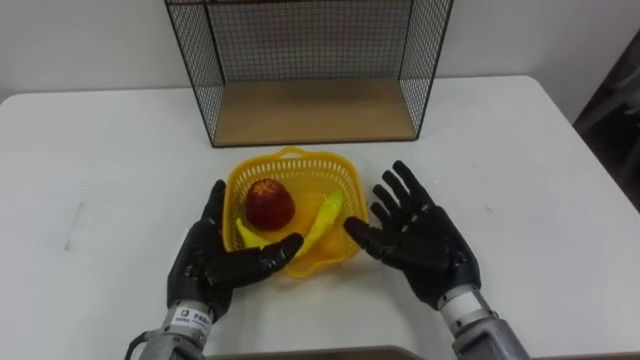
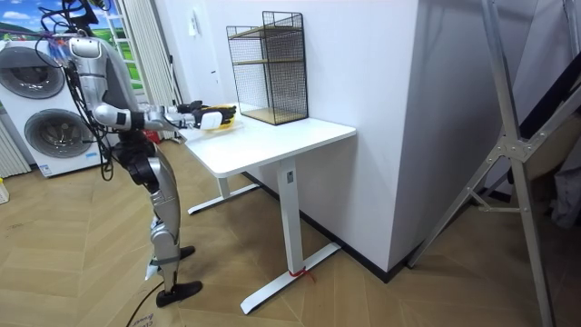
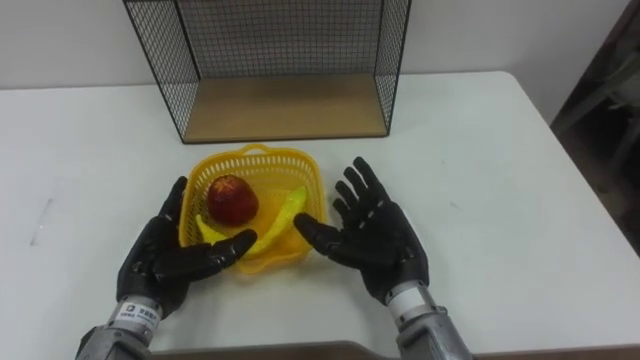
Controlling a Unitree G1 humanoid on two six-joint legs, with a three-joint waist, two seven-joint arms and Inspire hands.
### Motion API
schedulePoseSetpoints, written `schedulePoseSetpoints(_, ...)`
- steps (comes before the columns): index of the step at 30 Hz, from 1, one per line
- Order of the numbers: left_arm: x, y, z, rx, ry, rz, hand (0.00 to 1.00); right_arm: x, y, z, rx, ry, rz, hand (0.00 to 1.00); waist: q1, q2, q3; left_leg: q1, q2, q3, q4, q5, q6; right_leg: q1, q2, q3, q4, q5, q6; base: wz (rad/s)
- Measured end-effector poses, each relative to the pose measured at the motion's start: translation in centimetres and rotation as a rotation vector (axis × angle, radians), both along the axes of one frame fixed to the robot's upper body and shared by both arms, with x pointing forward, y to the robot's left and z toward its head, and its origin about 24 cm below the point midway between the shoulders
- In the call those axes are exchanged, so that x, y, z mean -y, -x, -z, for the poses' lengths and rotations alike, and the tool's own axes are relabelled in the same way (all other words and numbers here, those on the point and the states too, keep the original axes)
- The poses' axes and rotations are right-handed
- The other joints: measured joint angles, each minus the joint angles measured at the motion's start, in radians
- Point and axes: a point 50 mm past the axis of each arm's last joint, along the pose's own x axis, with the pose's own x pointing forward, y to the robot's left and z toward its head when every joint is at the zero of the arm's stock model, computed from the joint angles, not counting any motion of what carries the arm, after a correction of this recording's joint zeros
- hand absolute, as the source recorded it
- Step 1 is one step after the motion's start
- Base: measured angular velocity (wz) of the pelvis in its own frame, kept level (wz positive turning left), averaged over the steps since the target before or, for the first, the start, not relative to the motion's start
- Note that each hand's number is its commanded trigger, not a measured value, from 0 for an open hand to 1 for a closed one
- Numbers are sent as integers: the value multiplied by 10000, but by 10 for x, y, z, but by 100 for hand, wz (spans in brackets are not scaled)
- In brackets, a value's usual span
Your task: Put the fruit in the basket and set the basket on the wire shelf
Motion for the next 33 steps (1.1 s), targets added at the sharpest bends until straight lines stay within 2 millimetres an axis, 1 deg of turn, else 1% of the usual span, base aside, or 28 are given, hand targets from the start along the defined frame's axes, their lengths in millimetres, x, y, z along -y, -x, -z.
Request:
schedulePoseSetpoints(3,0,0,0,51,-5,115,0,-5,-3,-2,87,-110,-246,0,14,-48,5,-1,0,0,0,0,0,0,0,-6,-6,-1,2,0)
schedulePoseSetpoints(6,1,0,-1,105,-18,156,0,-11,-4,-3,117,-134,-532,0,22,-134,6,-3,0,-1,20,0,0,19,0,-22,-15,-1,2,0)
schedulePoseSetpoints(7,0,0,-1,131,-57,177,0,-14,-3,-2,87,-141,-620,0,20,-174,18,-2,-1,-1,26,0,0,22,0,-22,-15,-1,2,0)
schedulePoseSetpoints(9,0,0,-1,152,-82,180,0,-14,-3,-1,18,-132,-635,0,16,-230,25,-5,0,-1,33,0,1,20,0,-19,-14,-1,2,0)
schedulePoseSetpoints(11,-1,0,-1,148,-106,184,0,-13,-1,4,-205,-71,-625,0,14,-285,13,-7,0,-1,42,-1,0,19,0,-18,-12,-1,2,0)
schedulePoseSetpoints(13,0,0,0,153,-98,165,0,-13,0,7,-333,-30,-618,0,1,-283,14,-4,-1,1,44,-2,0,18,0,-15,-9,-1,2,0)
schedulePoseSetpoints(17,3,0,0,187,-79,217,0,-18,2,10,-455,-27,-866,0,-4,-274,20,-1,0,-4,22,-1,0,13,-1,-23,-7,-1,2,0)
schedulePoseSetpoints(21,3,0,-1,243,-54,215,0,-22,1,9,-422,-88,-866,0,-5,-276,17,-50,-1,-3,30,-2,0,-19,-1,-23,-9,-1,2,0)
schedulePoseSetpoints(23,4,0,-2,266,-35,234,0,-22,0,8,-368,-84,-878,0,-52,-245,27,-79,0,-11,38,-1,0,-30,-1,-50,-20,-1,2,0)
schedulePoseSetpoints(25,6,0,-2,266,-17,273,0,-23,-1,7,-339,-84,-876,0,-92,-225,19,-78,-1,-21,37,-1,0,-20,-1,-67,-25,-1,2,2)
schedulePoseSetpoints(29,9,-2,-4,310,-13,323,0,-24,-5,6,-279,-61,-844,0,-280,-224,21,-79,-1,-58,36,-1,-1,-12,0,-97,-18,-1,2,2)
schedulePoseSetpoints(33,15,-7,-7,481,41,582,0,-22,-7,7,-349,46,-538,0,-339,-236,27,-80,-2,-52,17,-1,-1,-14,2,-81,-16,-1,2,0)
